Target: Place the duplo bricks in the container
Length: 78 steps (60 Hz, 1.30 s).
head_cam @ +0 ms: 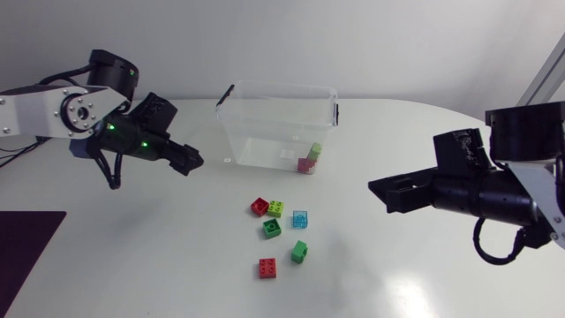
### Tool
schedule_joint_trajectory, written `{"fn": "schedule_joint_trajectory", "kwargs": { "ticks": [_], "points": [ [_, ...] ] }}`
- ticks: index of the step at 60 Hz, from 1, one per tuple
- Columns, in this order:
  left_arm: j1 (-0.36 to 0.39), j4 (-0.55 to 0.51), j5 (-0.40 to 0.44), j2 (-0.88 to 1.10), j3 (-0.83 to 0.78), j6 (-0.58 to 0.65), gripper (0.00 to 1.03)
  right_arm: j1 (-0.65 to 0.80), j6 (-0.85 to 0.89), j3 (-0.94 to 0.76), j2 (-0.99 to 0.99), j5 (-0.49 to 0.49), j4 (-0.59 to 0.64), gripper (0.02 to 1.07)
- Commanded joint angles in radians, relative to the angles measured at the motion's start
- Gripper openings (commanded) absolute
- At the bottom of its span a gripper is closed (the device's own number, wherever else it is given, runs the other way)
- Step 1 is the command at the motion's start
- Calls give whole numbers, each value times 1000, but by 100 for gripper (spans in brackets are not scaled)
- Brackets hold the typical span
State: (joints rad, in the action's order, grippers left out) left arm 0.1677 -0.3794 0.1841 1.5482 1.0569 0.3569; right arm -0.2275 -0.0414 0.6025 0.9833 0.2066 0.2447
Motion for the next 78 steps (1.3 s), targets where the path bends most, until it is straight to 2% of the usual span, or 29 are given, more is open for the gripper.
{"fn": "schedule_joint_trajectory", "kwargs": {
  "ticks": [1,9,17,24,36,45,63,78],
  "points": [
    [38,-10,14,52,32,113,87,-9,-22,34,63,16,21,103],
    [105,-16,14,76,6,301,90,-70,6,86,160,10,93,103],
    [159,28,49,96,-58,478,90,-102,147,135,250,43,143,103],
    [156,57,89,168,-57,611,90,-108,414,157,311,152,211,103],
    [135,48,156,279,3,778,90,-122,492,227,402,117,249,103],
    [138,-69,216,331,100,876,89,-136,548,266,482,152,269,103],
    [196,-300,229,513,362,1061,89,-176,652,322,626,201,281,103],
    [217,-386,227,592,479,1140,89,-193,678,382,687,201,294,103]
  ]
}}
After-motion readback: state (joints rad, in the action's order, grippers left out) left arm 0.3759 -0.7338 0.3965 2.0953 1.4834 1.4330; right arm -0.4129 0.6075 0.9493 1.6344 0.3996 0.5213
